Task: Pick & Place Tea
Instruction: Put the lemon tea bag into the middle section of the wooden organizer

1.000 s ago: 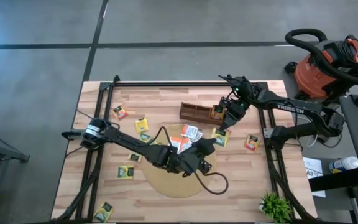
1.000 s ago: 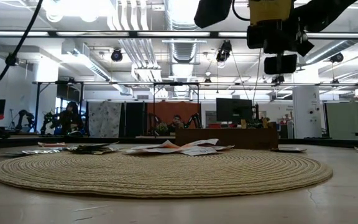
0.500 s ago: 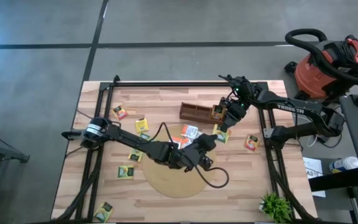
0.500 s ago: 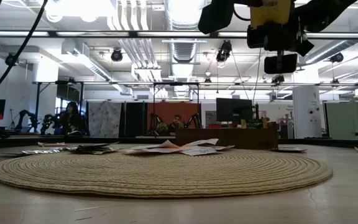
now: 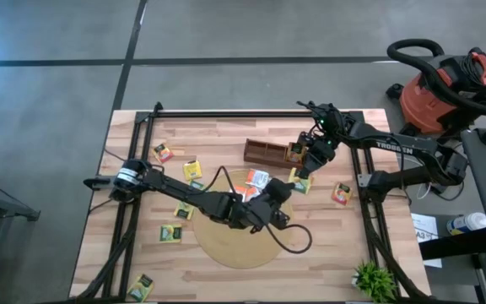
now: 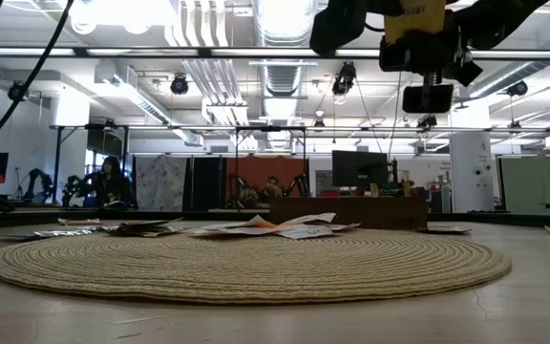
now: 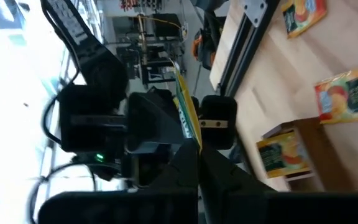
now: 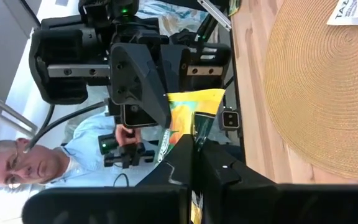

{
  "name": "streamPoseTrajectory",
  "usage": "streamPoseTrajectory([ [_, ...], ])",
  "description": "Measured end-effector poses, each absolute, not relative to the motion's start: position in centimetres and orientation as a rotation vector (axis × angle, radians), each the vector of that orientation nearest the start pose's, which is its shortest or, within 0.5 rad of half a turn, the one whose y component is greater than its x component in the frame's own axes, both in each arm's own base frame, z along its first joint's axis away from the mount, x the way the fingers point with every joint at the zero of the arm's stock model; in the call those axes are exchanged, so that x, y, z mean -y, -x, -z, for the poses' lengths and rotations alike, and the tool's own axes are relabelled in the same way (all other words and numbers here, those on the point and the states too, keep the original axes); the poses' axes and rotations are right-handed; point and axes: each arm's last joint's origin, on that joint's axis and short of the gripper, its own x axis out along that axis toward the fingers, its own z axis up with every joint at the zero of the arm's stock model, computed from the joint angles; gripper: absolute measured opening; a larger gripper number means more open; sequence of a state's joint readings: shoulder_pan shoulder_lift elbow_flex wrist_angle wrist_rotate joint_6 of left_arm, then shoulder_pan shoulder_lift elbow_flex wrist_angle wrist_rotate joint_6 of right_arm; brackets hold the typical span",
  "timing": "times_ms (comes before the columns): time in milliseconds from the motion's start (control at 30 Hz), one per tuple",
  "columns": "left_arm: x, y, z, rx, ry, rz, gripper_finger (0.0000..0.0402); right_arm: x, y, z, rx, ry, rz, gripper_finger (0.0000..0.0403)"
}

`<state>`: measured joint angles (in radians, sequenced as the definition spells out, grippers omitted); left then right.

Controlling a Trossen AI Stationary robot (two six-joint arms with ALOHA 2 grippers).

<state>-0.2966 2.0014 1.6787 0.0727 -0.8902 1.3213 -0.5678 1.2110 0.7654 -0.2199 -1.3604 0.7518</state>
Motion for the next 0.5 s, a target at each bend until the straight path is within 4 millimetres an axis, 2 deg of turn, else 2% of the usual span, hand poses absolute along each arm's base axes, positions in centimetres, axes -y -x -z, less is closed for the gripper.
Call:
streamPoseTrajectory([
  [267, 11.4, -44.8, -29.3, -0.597, -1.186, -0.417, 0.0007, 10.2, -21.2, -25.3, -0.653, -1.204, -0.55, 0.0009],
  [500, 11.6, -44.5, -28.5, -0.615, -1.152, -0.443, 0.0081, 10.3, -21.2, -25.4, -0.639, -1.186, -0.56, 0.0009],
])
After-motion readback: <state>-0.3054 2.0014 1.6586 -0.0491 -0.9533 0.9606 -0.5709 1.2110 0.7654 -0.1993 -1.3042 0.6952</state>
